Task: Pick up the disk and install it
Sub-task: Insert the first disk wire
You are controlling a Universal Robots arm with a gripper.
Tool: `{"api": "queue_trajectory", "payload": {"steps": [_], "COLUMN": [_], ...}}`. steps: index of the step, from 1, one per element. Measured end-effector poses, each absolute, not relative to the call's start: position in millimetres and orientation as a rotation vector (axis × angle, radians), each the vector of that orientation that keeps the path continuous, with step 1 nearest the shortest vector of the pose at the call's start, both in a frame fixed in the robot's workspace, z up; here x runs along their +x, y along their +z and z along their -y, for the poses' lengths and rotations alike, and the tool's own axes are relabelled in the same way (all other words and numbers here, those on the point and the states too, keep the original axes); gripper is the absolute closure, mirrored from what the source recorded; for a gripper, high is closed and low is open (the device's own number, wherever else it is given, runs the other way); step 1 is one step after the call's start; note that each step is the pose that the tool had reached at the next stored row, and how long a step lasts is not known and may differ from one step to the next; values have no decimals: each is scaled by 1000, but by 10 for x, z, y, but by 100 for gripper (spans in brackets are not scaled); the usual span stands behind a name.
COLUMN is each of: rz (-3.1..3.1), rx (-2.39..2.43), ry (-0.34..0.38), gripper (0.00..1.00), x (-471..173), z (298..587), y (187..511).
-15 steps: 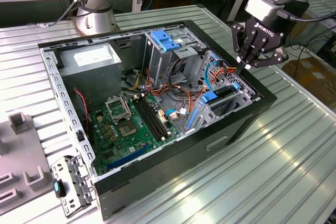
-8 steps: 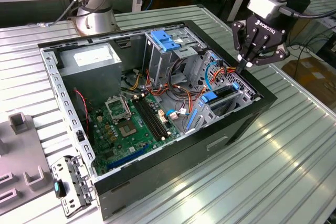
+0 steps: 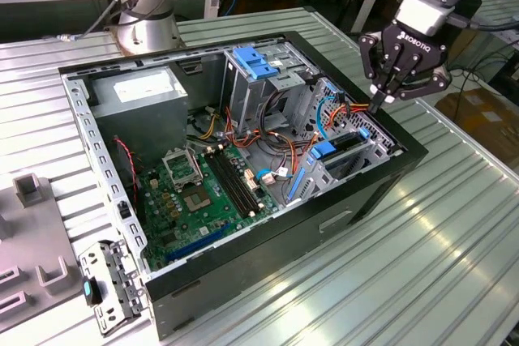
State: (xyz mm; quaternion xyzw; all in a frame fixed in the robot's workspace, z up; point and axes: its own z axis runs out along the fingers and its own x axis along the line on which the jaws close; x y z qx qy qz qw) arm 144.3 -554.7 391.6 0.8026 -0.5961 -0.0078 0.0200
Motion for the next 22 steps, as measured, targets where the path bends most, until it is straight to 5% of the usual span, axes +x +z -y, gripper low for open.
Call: {"api": "queue_trajectory", "payload": {"steps": [11, 19, 22], "rz": [1821, 1673, 1544], "rx": [2511, 2610, 2688], "ry": [-23, -20, -17], "gripper": [89, 67, 67], "x": [1800, 1856, 1856], "z": [5484, 5455, 5455], "y": [3886, 3822, 3795]}}
